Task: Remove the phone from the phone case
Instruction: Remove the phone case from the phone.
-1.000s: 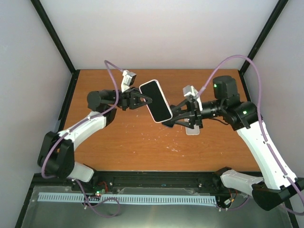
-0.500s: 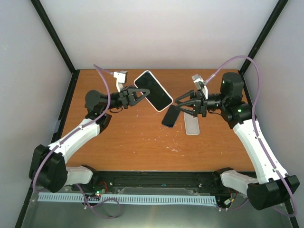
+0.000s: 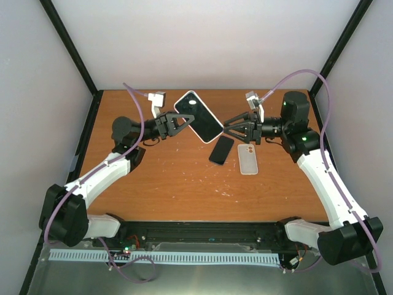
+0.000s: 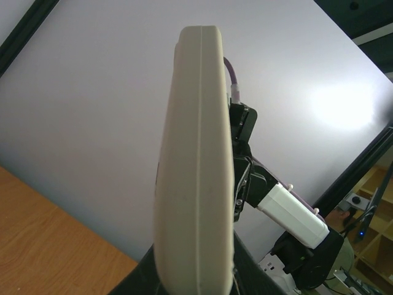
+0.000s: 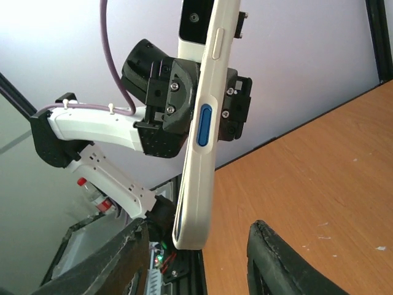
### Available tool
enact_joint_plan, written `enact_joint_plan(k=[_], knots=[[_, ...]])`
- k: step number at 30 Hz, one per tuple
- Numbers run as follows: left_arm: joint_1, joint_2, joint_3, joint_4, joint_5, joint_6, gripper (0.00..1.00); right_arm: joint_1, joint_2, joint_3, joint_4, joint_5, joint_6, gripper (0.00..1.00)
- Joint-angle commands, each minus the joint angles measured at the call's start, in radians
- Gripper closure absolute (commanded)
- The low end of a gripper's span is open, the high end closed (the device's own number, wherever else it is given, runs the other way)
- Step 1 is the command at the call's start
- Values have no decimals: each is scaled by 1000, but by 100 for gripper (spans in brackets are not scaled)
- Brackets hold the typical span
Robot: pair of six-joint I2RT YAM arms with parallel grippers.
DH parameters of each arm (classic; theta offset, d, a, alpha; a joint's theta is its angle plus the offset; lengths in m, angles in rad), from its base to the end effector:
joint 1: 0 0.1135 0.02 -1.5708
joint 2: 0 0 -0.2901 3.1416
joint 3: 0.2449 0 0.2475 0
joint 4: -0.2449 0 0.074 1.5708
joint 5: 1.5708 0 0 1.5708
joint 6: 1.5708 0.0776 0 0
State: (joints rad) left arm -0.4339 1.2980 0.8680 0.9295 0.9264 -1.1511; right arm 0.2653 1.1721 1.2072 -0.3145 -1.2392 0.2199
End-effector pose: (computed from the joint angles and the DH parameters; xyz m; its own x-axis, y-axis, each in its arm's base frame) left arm 0.2379 -0.1786 0.4051 -0.6350 -0.3104 -0.7074 0.7593 -0.0820 -0.6456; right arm 0.2130 0.1339 0.4219 -0.4697 -0.0540 -0.8812 -0.8812 0.0898 0.4642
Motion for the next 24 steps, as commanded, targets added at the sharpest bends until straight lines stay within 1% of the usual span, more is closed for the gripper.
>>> enact_joint_plan(k=[1, 4, 6, 10, 13, 17, 19, 21, 23, 24], knots=[[4, -27, 36, 77, -18, -25, 100, 9, 4, -36, 129, -68, 101, 57], [4, -23, 35, 100, -14, -45, 100, 30, 4, -29, 130, -103, 90, 62], [4, -19, 33, 117, -7, -57, 100, 41, 6, -28, 137, -115, 92, 67], [4, -7, 29, 152, 6, -81, 100, 47, 2, -30, 177, -142, 114, 78], [4, 0, 29, 158, 19, -84, 100, 55, -10, -37, 227, -161, 148, 84], [4, 29, 37, 183, 53, -107, 100, 73, -26, -32, 257, -170, 151, 93], [4, 52, 38, 199, 62, -123, 100, 97, -32, -26, 275, -182, 150, 94], [4, 83, 38, 229, 72, -141, 100, 135, -43, -7, 255, -184, 116, 95], [4, 119, 39, 269, 83, -167, 100, 180, -48, 33, 194, -181, 52, 95], [3, 137, 43, 279, 89, -175, 100, 202, -45, 60, 143, -178, -5, 95]])
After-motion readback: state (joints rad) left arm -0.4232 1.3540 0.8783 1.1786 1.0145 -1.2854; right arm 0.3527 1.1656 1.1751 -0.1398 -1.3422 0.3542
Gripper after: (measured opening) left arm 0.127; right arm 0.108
